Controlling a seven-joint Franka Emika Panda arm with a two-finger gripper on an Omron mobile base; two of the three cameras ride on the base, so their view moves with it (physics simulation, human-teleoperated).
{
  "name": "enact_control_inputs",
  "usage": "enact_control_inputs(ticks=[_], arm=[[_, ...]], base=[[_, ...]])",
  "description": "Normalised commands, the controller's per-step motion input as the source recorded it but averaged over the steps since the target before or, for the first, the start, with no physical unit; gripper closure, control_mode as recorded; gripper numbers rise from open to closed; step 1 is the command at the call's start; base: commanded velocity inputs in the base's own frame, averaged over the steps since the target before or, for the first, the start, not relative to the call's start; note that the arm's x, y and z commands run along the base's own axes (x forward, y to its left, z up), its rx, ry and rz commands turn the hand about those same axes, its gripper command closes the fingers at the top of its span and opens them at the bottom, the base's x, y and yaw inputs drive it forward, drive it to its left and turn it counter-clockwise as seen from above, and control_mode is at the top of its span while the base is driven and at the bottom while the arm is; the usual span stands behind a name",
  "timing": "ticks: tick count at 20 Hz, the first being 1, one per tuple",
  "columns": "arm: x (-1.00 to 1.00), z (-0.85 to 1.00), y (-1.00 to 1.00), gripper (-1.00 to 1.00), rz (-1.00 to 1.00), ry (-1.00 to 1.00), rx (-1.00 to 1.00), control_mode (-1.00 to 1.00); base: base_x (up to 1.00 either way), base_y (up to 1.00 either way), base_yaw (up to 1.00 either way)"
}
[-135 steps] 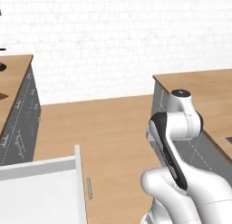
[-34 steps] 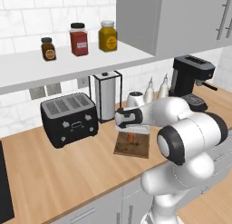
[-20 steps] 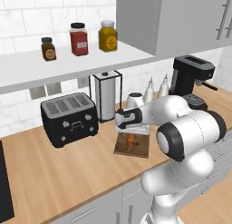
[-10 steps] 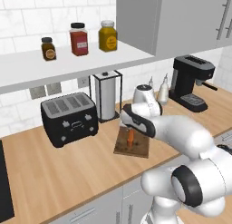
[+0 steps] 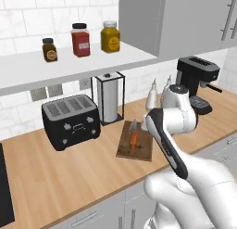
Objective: Pick up the knife from the drawer and place it on the cutting board. Then place the meat from the plate to the cutting board.
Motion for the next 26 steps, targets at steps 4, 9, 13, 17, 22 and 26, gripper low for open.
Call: enact_control_inputs(ticks=[4,9,13,17,22,26], arm=[[-0.89,0.11,-0.03,-1.00,0.33,0.00,-0.04,-1.00],[-0.41,-0.14,0.00,-1.00,0.20,0.02,-0.07,-1.00],[0.00,0.00,0.00,-1.00,0.00,0.00,0.00,-1.00],[0.00,0.00,0.00,-1.00,0.00,0.00,0.00,-1.00],[0.00,0.00,0.00,-1.00,0.00,0.00,0.00,1.00],[0.00,0.00,0.00,-1.00,0.00,0.00,0.00,1.00]], base=[[0.00,0.00,0.00],[0.00,0.00,0.00],[0.00,0.00,0.00],[0.00,0.00,0.00],[-0.07,0.00,0.07],[-0.53,0.02,0.66]])
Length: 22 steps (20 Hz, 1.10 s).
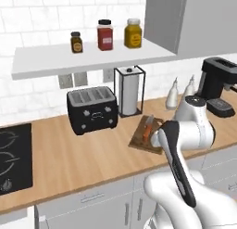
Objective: Pick up the knife from the drawer and place it on the cutting board. Then place the meat from the plate to the cutting board.
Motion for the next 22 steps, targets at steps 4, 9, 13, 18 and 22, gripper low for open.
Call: enact_control_inputs(ticks=[4,9,13,18,22], arm=[[0.00,0.00,0.00,-1.00,0.00,0.00,0.00,1.00],[0.00,0.00,0.00,-1.00,0.00,0.00,0.00,1.00],[0.00,0.00,0.00,-1.00,0.00,0.00,0.00,1.00],[0.00,0.00,0.00,-1.00,0.00,0.00,0.00,1.00],[0.00,0.00,0.00,-1.00,0.00,0.00,0.00,1.00]], base=[[-0.59,0.07,0.70],[-0.16,0.36,0.85],[0.00,-0.09,0.95],[0.05,-0.06,0.98],[-0.67,-0.09,0.66]])
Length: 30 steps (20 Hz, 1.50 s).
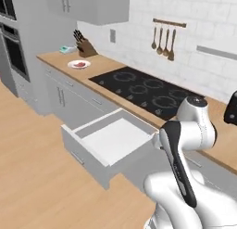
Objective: Pick up the knife from the drawer and place it on the cutting board. Then place the meat from the plate to the cutting board.
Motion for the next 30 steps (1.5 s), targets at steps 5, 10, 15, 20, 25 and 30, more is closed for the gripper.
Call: enact_control_inputs(ticks=[5,10,15,20,25,30], arm=[[0.00,0.00,0.00,-1.00,0.00,0.00,0.00,1.00],[0.00,0.00,0.00,-1.00,0.00,0.00,0.00,1.00],[0.00,0.00,0.00,-1.00,0.00,0.00,0.00,1.00],[0.00,0.00,0.00,-1.00,0.00,0.00,0.00,1.00],[0.00,0.00,0.00,-1.00,0.00,0.00,0.00,1.00],[0.00,0.00,0.00,-1.00,0.00,0.00,0.00,1.00]], base=[[-0.64,0.25,0.33],[-0.09,0.91,0.29],[0.11,1.00,0.48],[0.49,0.48,0.30],[0.97,0.29,0.07],[1.00,0.44,0.04]])
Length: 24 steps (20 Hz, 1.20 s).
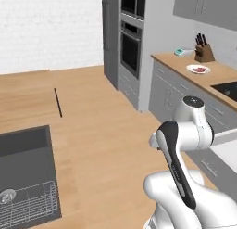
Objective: Pick up the knife from the drawer and place it on the cutting board. Then place the meat from the plate to the cutting board.
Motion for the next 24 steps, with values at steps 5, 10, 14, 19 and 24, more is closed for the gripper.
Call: enact_control_inputs(ticks=[5,10,14,19,24], arm=[[0.00,0.00,0.00,-1.00,0.00,0.00,0.00,1.00],[0.00,0.00,0.00,-1.00,0.00,0.00,0.00,1.00],[0.00,0.00,0.00,-1.00,0.00,0.00,0.00,1.00],[0.00,0.00,0.00,-1.00,0.00,0.00,0.00,1.00],[0.00,0.00,0.00,-1.00,0.00,0.00,0.00,1.00]], base=[[1.00,0.46,0.02],[1.00,0.14,0.00],[1.00,0.00,-0.15],[1.00,0.00,-0.45],[1.00,0.00,-0.51]])
